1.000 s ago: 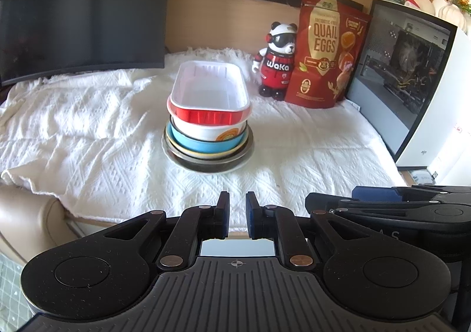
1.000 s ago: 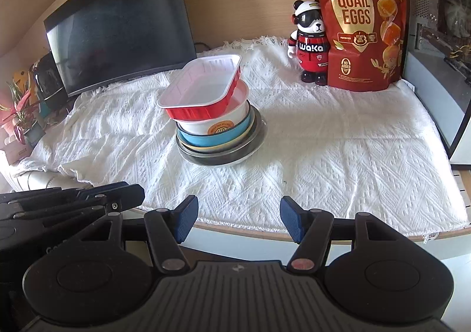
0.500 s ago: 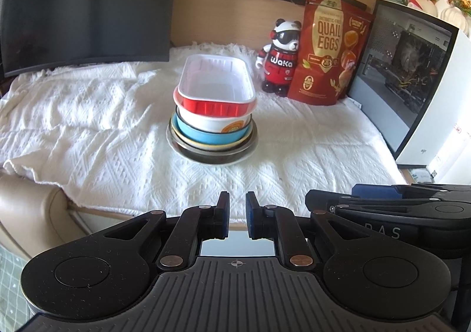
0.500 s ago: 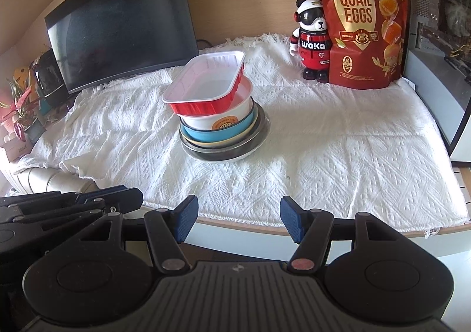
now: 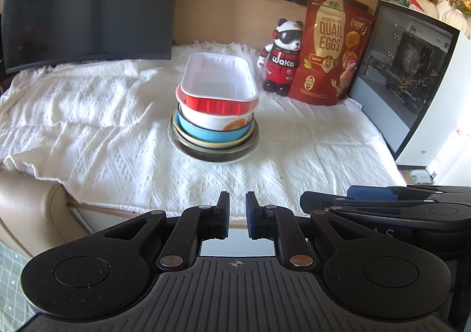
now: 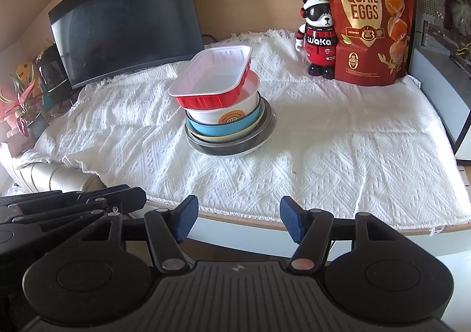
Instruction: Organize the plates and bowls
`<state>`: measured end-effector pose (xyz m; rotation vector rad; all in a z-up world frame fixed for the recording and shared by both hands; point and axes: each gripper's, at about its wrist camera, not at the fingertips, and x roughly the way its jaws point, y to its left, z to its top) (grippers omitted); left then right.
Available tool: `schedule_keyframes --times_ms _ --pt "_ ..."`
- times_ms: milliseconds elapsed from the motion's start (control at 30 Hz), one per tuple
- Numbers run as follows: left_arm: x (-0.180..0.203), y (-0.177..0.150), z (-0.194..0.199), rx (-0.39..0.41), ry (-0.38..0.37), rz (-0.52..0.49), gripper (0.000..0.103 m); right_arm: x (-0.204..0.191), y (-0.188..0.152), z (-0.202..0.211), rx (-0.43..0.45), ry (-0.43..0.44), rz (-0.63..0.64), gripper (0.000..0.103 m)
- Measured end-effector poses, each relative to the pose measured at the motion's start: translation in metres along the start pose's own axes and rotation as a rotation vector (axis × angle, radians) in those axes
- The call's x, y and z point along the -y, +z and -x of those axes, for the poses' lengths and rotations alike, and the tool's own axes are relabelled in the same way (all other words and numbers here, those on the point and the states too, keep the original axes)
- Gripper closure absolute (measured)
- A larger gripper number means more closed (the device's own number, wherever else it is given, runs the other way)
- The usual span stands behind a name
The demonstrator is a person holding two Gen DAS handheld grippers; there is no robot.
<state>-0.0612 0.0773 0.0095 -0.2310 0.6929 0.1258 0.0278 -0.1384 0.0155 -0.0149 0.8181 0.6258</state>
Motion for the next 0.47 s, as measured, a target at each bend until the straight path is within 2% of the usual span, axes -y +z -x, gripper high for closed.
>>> schedule_keyframes --times_ms 300,400,467 --pt "-0.007 0.002 -0.005 -0.003 -0.003 0.006 0.089 -0.004 0.005 -0.006 -0.003 0.010 0.012 0.041" --pt "-0.015 0.004 -0.013 -0.038 -0.019 0.037 0.089 -0.004 0.008 -0.009 -0.007 0.008 0.012 0.041" --pt "-0.026 0.004 -0.020 -0.072 -0.001 0.076 0.089 -0.006 0.010 -0.014 -0.015 0.007 0.019 0.041"
